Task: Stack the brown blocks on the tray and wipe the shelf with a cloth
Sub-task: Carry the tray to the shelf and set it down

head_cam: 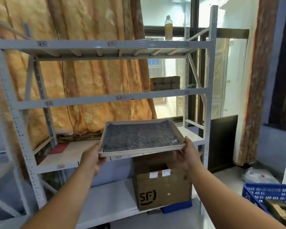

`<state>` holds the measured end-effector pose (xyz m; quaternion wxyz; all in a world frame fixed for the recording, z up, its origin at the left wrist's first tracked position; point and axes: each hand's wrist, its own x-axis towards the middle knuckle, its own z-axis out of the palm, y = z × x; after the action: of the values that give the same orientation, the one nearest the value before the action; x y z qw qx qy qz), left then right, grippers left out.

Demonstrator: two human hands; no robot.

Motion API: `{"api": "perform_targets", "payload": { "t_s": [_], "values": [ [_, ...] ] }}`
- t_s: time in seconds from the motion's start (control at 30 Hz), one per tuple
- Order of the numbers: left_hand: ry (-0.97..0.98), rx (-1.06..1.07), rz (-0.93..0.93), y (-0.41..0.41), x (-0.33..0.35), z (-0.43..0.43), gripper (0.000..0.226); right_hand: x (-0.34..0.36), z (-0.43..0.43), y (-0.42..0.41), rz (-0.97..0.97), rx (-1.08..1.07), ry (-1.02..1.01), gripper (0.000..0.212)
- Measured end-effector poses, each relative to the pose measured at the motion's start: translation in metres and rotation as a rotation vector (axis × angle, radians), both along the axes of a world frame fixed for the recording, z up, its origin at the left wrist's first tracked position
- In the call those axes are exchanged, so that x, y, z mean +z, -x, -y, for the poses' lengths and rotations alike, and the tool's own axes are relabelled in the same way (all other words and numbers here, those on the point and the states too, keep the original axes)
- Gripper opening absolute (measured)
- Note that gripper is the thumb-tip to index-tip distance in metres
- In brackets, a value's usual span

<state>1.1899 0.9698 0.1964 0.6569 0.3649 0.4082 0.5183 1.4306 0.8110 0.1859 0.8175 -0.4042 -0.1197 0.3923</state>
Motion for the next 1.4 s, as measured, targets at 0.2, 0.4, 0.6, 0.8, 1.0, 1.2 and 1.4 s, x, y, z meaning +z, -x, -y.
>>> {"api": "perform_targets", "payload": {
  "t_s": [0.2,0.4,0.6,0.8,1.0,1.2,1.4],
  "values": [
    [-0.354,0.185,-0.214,-0.054,0.042,-0.065,0.038,0.032,-0.088,-0.054,0.674,-0.266,0.266,0.033],
    [-0.405,0.224,-0.144,-0.101,0.074,-0.166,0.035,0.071,-0.198,-0.111,0.988,-0.41,0.244,0.035],
    [-0.628,0.192,-0.384,-0.133,0.102,-0.267,0.037,0.092,-0.289,-0.156,1.126,-0.525,0.302,0.038],
    [-0.756,0.149,-0.601,-0.162,0.135,-0.342,0.027,0.119,-0.348,-0.19,1.132,-0.499,0.274,0.038],
    [-0.64,0.22,-0.618,-0.186,0.173,-0.421,0.034,0.16,-0.416,-0.233,1.272,-0.422,0.343,0.036],
    [-0.659,0.317,-0.76,-0.223,0.193,-0.474,0.026,0.2,-0.494,-0.287,1.44,-0.394,0.458,0.03],
    [-0.559,0.331,-0.962,-0.256,0.2,-0.522,0.01,0.216,-0.573,-0.339,1.531,-0.229,0.499,0.022]
  ]
}}
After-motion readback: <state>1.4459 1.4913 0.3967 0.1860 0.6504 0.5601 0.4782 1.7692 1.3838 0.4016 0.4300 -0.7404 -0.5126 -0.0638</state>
